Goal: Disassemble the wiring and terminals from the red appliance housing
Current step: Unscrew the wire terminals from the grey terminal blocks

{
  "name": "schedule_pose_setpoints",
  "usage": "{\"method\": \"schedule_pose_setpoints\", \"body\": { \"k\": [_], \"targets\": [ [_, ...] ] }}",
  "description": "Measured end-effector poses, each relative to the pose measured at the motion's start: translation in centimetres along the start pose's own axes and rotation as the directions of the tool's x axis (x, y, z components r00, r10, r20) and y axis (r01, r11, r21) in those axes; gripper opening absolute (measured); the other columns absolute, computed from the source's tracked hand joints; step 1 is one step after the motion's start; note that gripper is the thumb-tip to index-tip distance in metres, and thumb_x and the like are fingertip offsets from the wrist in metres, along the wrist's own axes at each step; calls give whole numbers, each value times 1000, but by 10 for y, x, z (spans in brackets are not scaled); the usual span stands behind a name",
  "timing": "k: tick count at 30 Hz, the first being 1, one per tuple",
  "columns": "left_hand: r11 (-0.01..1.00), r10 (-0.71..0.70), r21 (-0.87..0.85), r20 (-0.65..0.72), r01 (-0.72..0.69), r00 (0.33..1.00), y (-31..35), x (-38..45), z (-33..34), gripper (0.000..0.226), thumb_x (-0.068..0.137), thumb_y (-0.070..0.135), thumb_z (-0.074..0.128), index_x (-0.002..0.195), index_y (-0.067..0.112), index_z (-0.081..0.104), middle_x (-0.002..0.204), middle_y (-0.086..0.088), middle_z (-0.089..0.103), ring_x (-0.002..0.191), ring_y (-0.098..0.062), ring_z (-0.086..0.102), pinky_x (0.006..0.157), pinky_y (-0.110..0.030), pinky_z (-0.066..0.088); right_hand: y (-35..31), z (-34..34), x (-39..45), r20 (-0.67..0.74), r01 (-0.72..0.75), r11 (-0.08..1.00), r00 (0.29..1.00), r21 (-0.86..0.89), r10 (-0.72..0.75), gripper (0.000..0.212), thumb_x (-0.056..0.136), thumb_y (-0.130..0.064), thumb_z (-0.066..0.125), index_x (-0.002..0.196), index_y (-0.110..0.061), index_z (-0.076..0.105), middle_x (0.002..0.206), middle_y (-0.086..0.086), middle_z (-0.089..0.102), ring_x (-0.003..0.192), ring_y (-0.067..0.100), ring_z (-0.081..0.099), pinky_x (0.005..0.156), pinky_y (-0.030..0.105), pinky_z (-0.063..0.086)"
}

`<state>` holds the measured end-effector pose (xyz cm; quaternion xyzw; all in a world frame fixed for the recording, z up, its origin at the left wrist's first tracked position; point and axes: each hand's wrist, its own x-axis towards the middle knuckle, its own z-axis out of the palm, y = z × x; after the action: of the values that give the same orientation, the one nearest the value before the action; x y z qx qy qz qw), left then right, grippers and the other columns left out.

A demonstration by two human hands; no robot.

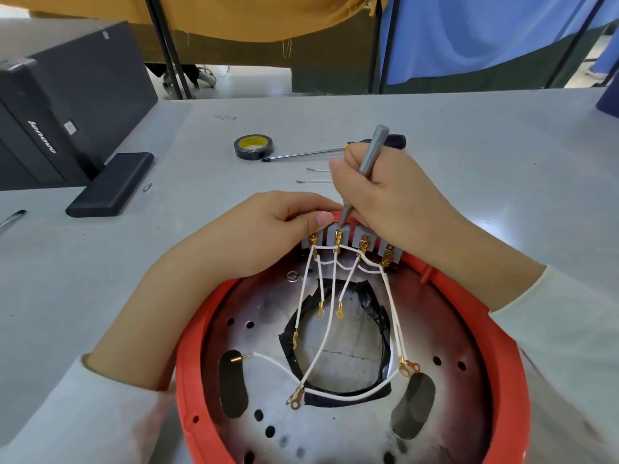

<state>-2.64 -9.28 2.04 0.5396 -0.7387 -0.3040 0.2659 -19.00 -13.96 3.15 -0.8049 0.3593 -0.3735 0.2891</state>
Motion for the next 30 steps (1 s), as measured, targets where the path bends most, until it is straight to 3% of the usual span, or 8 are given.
{"method": "schedule_pose_setpoints", "body": {
  "k": [3,8,16,22,30],
  "targets": [
    [1000,-1,6,6,1,1000,0,0,0,25,97,34,47,113,43,64,110,25,66,106,5,58,102,-31,42,0,1,3,28,-29,999,999,43,28,37,101,-25,42,67,-9,38,52,-3,39,38,4,44,44,13,32],
    [1000,-1,-9,10,1,1000,1,0,0,25,97,32,47,112,42,64,110,25,66,107,7,57,103,-30,41,1,0,9,57,-123,987,991,104,117,44,102,-26,40,61,-11,39,33,-11,41,32,2,44,40,9,32],
    [1000,-3,-5,12,3,1000,2,1,0,25,97,31,47,110,44,63,111,25,65,107,8,57,102,-24,40,2,2,13,19,-202,975,979,94,201,46,100,-24,41,55,-14,41,36,-10,41,31,4,40,39,13,32],
    [1000,18,-7,8,-18,1000,1,1,0,25,97,31,47,108,46,63,107,29,65,103,13,56,90,-5,38,0,2,1,-103,-59,996,993,62,65,40,100,-23,43,63,-8,42,45,-5,37,36,3,43,41,9,32],
    [1000,1,-1,4,-1,1000,2,0,0,24,97,34,47,109,46,63,110,27,65,105,10,56,99,-20,40,1,5,2,-59,-53,998,997,17,54,45,101,-36,40,62,-14,40,53,-6,42,40,2,48,46,12,36]
  ]
}}
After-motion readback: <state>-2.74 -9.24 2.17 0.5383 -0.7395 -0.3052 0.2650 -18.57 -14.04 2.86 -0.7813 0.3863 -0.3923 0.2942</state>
